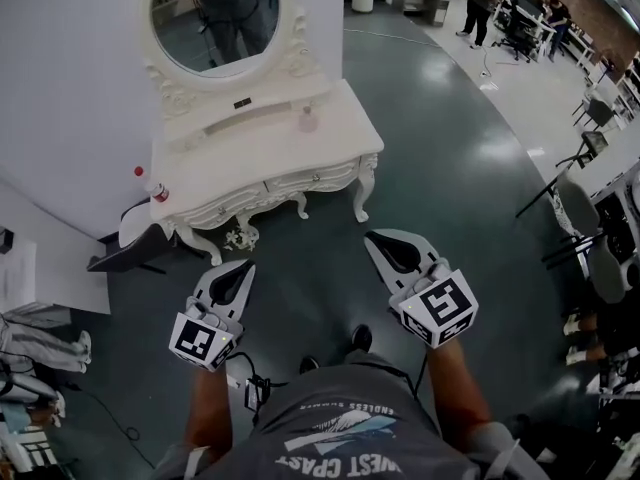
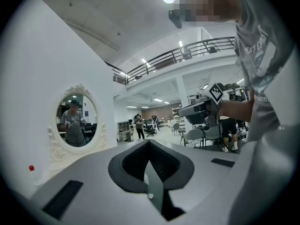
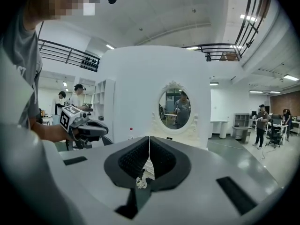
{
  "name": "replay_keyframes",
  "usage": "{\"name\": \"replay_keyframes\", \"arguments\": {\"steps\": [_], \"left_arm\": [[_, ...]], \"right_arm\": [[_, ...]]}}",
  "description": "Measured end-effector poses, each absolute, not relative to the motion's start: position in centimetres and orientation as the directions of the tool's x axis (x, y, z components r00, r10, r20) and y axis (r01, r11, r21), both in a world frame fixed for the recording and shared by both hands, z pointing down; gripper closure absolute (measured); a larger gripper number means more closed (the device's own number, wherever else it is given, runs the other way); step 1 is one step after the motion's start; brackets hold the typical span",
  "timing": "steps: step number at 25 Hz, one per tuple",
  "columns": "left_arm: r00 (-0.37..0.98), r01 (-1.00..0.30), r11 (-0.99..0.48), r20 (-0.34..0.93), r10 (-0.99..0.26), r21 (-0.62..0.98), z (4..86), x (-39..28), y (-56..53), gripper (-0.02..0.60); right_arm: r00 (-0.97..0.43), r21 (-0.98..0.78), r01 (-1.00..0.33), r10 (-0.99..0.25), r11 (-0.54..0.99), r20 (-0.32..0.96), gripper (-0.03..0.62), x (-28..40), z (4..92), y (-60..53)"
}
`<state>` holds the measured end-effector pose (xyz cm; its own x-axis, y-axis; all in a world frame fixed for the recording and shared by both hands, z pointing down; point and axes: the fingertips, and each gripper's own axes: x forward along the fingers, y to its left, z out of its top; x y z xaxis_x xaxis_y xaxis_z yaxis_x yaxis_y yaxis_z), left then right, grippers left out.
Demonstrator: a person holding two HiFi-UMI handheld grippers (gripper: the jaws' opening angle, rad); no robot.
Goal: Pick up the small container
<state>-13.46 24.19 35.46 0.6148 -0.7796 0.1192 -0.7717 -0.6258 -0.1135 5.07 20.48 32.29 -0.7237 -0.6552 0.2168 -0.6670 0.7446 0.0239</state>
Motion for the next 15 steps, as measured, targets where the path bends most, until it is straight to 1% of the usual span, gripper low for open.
{"name": "replay_keyframes", "arguments": {"steps": [15], "left_arm": [[0.506, -0.845, -0.521, 0.132, -0.852, -0.122, 35.6, -9.7, 18.6, 0.566]], "right_arm": [[-0.803, 0.006, -0.569, -0.557, 0.823, 0.213, 0.568, 8.4, 32.7, 12.3]]}}
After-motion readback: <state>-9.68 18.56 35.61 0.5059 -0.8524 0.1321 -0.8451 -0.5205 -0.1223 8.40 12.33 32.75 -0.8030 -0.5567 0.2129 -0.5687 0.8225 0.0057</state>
